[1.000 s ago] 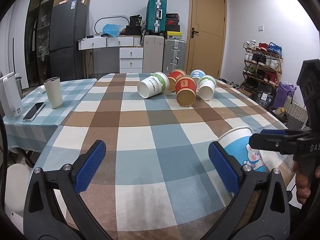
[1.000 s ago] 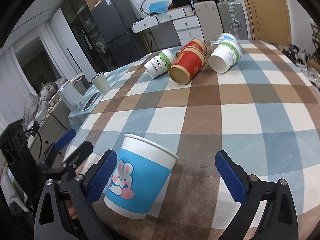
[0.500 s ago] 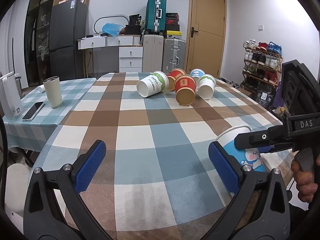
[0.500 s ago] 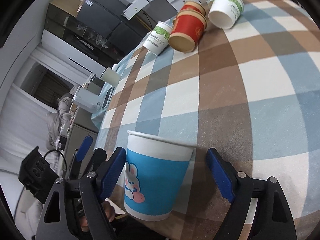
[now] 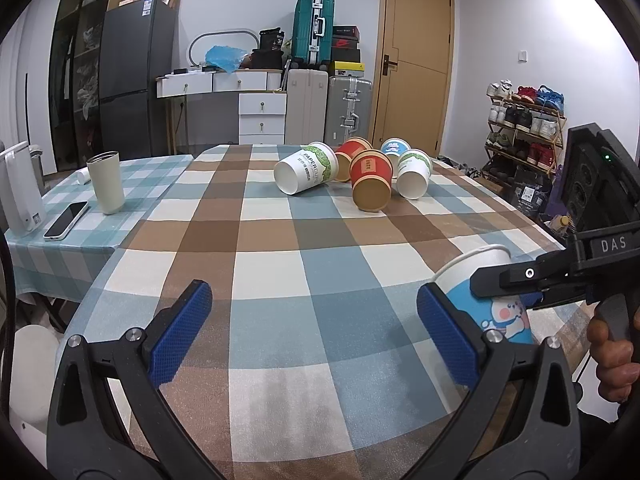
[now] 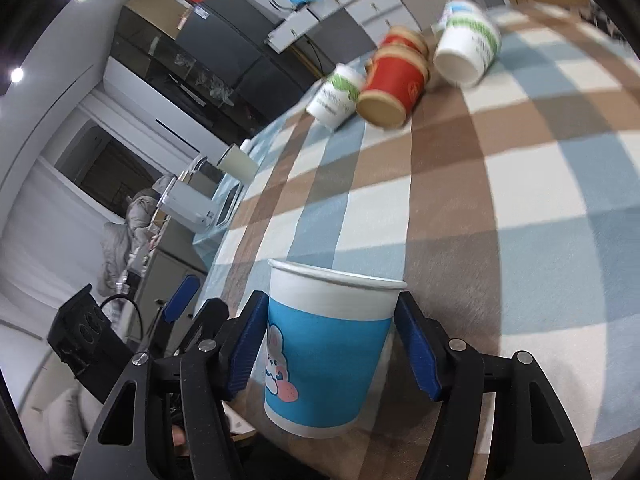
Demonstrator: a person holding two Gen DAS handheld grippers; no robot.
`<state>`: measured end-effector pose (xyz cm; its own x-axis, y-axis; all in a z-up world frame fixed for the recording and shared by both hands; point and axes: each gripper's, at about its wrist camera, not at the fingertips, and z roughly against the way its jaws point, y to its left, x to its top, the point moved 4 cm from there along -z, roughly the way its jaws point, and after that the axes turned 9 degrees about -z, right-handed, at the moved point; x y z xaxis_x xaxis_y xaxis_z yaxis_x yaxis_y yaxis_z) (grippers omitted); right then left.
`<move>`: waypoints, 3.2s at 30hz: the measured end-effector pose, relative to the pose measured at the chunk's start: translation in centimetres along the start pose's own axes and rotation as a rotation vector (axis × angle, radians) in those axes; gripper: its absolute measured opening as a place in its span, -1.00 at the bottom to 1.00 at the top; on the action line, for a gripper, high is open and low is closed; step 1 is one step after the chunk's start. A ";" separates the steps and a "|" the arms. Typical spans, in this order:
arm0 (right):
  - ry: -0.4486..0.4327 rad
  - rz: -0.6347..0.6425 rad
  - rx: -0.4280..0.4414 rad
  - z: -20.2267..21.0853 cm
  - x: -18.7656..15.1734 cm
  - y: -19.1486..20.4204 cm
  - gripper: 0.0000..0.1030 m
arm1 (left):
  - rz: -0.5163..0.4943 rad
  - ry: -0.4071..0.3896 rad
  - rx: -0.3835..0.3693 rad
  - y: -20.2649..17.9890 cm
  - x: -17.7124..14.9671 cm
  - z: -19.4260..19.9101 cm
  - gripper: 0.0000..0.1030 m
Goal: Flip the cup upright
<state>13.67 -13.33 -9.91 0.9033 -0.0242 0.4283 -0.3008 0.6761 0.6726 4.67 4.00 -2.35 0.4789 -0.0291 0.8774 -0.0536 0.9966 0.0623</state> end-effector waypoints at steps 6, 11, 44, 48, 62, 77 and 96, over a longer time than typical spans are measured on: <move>-0.253 0.247 -0.129 2.0 -0.4 1.9 0.28 | 0.003 0.002 0.002 0.1 0.0 0.0 0.99; -0.341 0.349 -0.196 1.2 -0.6 2.8 0.28 | 0.014 0.007 0.002 0.5 -0.4 0.2 0.99; -0.382 0.619 -0.347 -1.3 -4.5 3.6 0.23 | 0.025 0.019 -0.009 0.6 -0.7 -0.4 0.99; -0.387 0.600 -0.350 -1.5 -3.9 3.4 0.23 | 0.025 0.023 -0.010 0.4 -0.7 -0.5 0.99; -0.508 0.562 -0.182 4.9 -4.4 2.6 1.00 | 0.001 0.001 -0.061 -0.9 -0.7 -0.2 0.99; -0.559 0.568 -0.078 7.2 -5.6 1.1 1.00 | -0.047 -0.052 -0.119 -3.0 -0.5 1.3 0.99; -0.587 0.584 -0.070 7.4 -5.7 1.1 1.00 | -0.065 -0.058 -0.127 -3.8 -0.6 1.5 0.99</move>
<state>5.97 -17.94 -7.12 0.2955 -0.0223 0.9551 -0.6348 0.7426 0.2137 3.24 0.12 -2.37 0.4258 -0.0950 0.8998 0.0894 0.9940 0.0626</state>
